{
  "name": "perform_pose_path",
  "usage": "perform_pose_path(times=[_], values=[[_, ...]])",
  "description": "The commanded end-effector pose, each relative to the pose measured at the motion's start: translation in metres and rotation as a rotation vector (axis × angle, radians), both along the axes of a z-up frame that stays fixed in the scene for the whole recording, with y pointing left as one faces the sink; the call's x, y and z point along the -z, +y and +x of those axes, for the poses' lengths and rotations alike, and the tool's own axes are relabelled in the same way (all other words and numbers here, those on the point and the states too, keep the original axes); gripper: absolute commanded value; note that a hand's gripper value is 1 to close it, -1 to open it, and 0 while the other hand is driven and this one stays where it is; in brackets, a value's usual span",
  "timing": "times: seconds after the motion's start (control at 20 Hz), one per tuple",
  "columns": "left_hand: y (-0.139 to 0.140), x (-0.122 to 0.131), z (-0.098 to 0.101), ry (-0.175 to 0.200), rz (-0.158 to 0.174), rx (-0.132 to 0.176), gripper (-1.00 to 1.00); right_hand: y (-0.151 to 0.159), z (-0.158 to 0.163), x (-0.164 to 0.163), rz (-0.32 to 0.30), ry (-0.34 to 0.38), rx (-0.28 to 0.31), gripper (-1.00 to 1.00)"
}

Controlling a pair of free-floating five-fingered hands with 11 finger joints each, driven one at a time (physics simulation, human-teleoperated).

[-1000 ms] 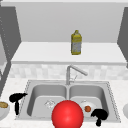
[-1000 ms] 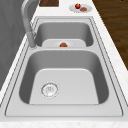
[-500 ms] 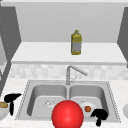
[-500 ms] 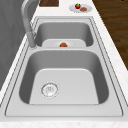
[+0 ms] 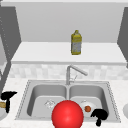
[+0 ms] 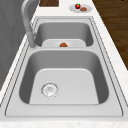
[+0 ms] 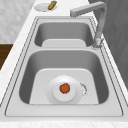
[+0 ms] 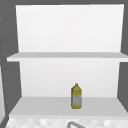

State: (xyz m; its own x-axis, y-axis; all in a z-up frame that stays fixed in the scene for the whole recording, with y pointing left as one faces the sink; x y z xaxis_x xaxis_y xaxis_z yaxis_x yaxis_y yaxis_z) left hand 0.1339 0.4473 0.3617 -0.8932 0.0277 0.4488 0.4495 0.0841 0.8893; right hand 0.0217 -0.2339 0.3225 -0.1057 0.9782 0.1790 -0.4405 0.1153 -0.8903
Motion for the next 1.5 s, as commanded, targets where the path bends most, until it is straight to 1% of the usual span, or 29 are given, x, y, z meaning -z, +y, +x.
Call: perform_pose_path(times=[0.0, 0.1, 0.2, 0.3, 0.45, 0.55, 0.65, 0.7, 0.8, 1.05, 1.2, 1.3, 1.4, 1.45], values=[[0.026, 0.000, 0.003, 0.010, 0.023, 0.000, -1.00, 0.000, 0.000, 0.000, 0.000, 0.000, 0.000, 0.00], [0.039, 0.002, 0.002, 0.000, 0.020, 0.000, -1.00, 0.000, 0.000, 0.000, 0.000, 0.000, 0.000, 0.00], [0.055, 0.009, 0.002, -0.001, 0.024, -0.003, -1.00, 0.000, 0.000, 0.000, 0.000, 0.000, 0.000, 0.00], [0.068, 0.018, 0.002, -0.006, 0.036, -0.006, -1.00, 0.000, 0.000, 0.000, 0.000, 0.000, 0.000, 0.00], [0.085, 0.027, 0.002, -0.002, 0.049, -0.008, -1.00, 0.000, 0.000, 0.000, 0.000, 0.000, 0.000, 0.00], [0.095, 0.035, 0.011, -0.002, 0.022, -0.009, -1.00, 0.000, 0.000, 0.000, 0.000, 0.000, 0.000, 0.00], [0.099, 0.047, 0.020, -0.002, 0.006, -0.014, -1.00, 0.000, 0.000, 0.000, 0.000, 0.000, 0.000, 0.00], [0.101, 0.053, 0.025, -0.002, -0.008, -0.018, -1.00, 0.000, 0.000, 0.000, 0.000, 0.000, 0.000, 0.00], [0.104, 0.064, 0.030, -0.017, -0.004, -0.009, -1.00, 0.000, 0.000, 0.000, 0.000, 0.000, 0.000, 0.00], [0.107, 0.093, 0.042, -0.036, 0.006, -0.008, -1.00, 0.000, 0.000, 0.000, 0.000, 0.000, 0.000, 0.00], [0.112, 0.116, 0.048, -0.038, -0.006, -0.005, -1.00, 0.000, 0.000, 0.000, 0.000, 0.000, 0.000, 0.00], [0.118, 0.134, 0.055, -0.032, -0.018, -0.005, -1.00, 0.000, 0.000, 0.000, 0.000, 0.000, 0.000, 0.00], [0.123, 0.150, 0.062, -0.029, -0.017, -0.004, -1.00, 0.000, 0.000, 0.000, 0.000, 0.000, 0.000, 0.00], [0.127, 0.156, 0.066, -0.021, -0.010, -0.003, -1.00, 0.000, 0.000, 0.000, 0.000, 0.000, 0.000, 0.00]])
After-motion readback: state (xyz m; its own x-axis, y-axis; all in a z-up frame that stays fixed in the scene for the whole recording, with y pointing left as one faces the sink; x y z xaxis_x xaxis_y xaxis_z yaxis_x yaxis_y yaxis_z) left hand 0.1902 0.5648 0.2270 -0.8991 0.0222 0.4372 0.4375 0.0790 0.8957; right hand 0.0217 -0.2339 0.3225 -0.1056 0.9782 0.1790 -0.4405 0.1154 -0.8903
